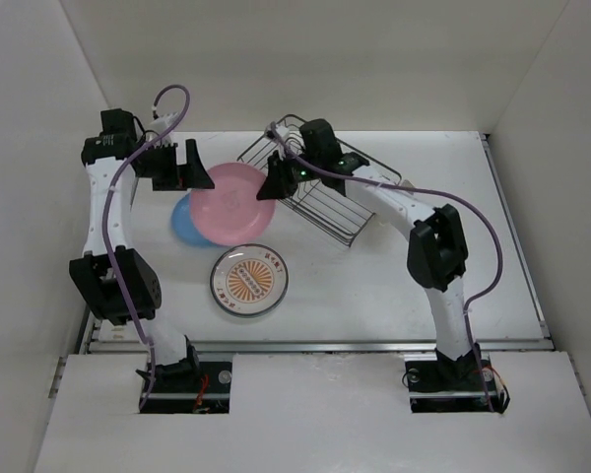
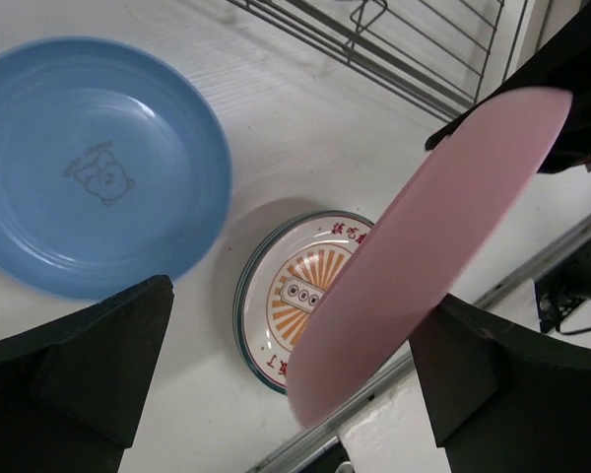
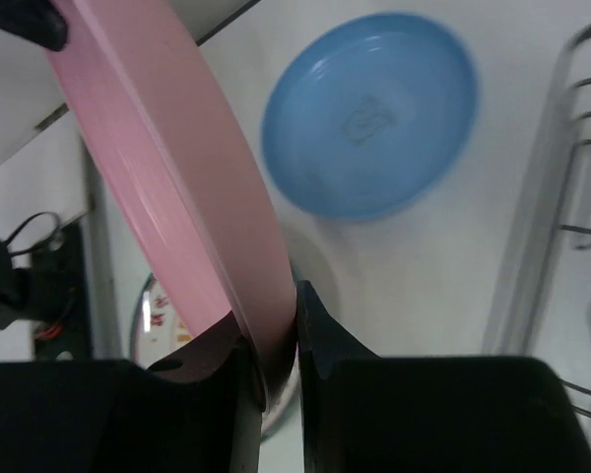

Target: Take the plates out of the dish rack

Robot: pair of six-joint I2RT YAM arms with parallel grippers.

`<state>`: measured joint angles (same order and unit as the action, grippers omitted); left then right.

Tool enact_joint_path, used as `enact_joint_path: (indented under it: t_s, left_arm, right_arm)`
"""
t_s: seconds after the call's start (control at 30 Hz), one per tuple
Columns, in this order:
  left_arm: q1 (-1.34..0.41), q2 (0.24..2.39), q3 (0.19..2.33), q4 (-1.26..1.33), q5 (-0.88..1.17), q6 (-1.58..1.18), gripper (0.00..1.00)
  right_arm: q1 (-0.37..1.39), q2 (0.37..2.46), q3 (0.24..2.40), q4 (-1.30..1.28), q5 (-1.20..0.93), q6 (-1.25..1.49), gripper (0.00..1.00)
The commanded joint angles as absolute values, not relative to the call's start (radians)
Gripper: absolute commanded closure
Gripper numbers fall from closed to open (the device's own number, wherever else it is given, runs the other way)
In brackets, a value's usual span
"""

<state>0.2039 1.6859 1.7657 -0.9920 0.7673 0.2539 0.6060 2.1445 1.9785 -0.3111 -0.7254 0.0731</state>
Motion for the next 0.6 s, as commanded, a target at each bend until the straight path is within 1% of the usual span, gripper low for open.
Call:
enact_joint_path:
  t_s: [0.0,0.03,0.07,0.1,0.2,0.23,0.27,0.33,0.37,0.43,0.47,0.5,0.53,0.57]
  left_arm:
    - [0.163,1.690,1.770,-1.035,0.812,0.316,0.00]
    - [0.163,1.690,1.757,-1.035,0.755,0.316,0.00]
    - [0.163,1.690,1.729,-1.025,0.755,0.316,0.00]
    - [0.163,1.690,1.718,-1.025,0.743,0.304,0.02]
    - [0.152,1.703,1.709,-1.052,0.726,0.313,0.29]
    - [0.152,1.712,1.709,-1.067,0.738,0.339,0.40]
    - [0.152,1.712,1.709,-1.104,0.765,0.354,0.69]
    - [0.152,1.712,1.721,-1.114,0.765,0.354,0.94]
    - [0.152,1.712,1.721,-1.103,0.723,0.339,1.00]
    - [0.152,1.712,1.712,-1.083,0.686,0.328,1.00]
    - [0.166,1.701,1.712,-1.072,0.674,0.312,1.00]
    - [0.176,1.701,1.712,-1.043,0.673,0.281,1.00]
    - [0.193,1.701,1.703,-1.029,0.673,0.266,1.00]
    - [0.219,1.692,1.703,-1.016,0.663,0.250,1.00]
  right_arm:
    - [0.632,2.103,1.997,-0.218,-0.900,0.115,1.00]
    - [0.644,2.103,1.997,-0.209,-0.910,0.115,1.00]
    - [0.644,2.103,1.997,-0.209,-0.910,0.115,1.00]
    - [0.644,2.103,1.987,-0.209,-0.910,0.115,1.00]
    - [0.644,2.103,1.987,-0.200,-0.910,0.124,1.00]
    - [0.644,2.103,1.987,-0.199,-0.910,0.124,1.00]
    - [0.644,2.112,1.987,-0.199,-0.901,0.124,1.00]
    - [0.644,2.112,1.996,-0.199,-0.890,0.124,1.00]
    - [0.644,2.112,1.996,-0.199,-0.871,0.133,0.95]
    - [0.644,2.112,2.006,-0.209,-0.839,0.133,0.76]
    - [0.644,2.112,2.017,-0.209,-0.830,0.133,0.63]
    - [0.644,2.112,2.017,-0.221,-0.821,0.133,0.45]
    - [0.644,2.112,2.026,-0.221,-0.787,0.133,0.33]
    - [0.644,2.100,2.026,-0.221,-0.764,0.133,0.26]
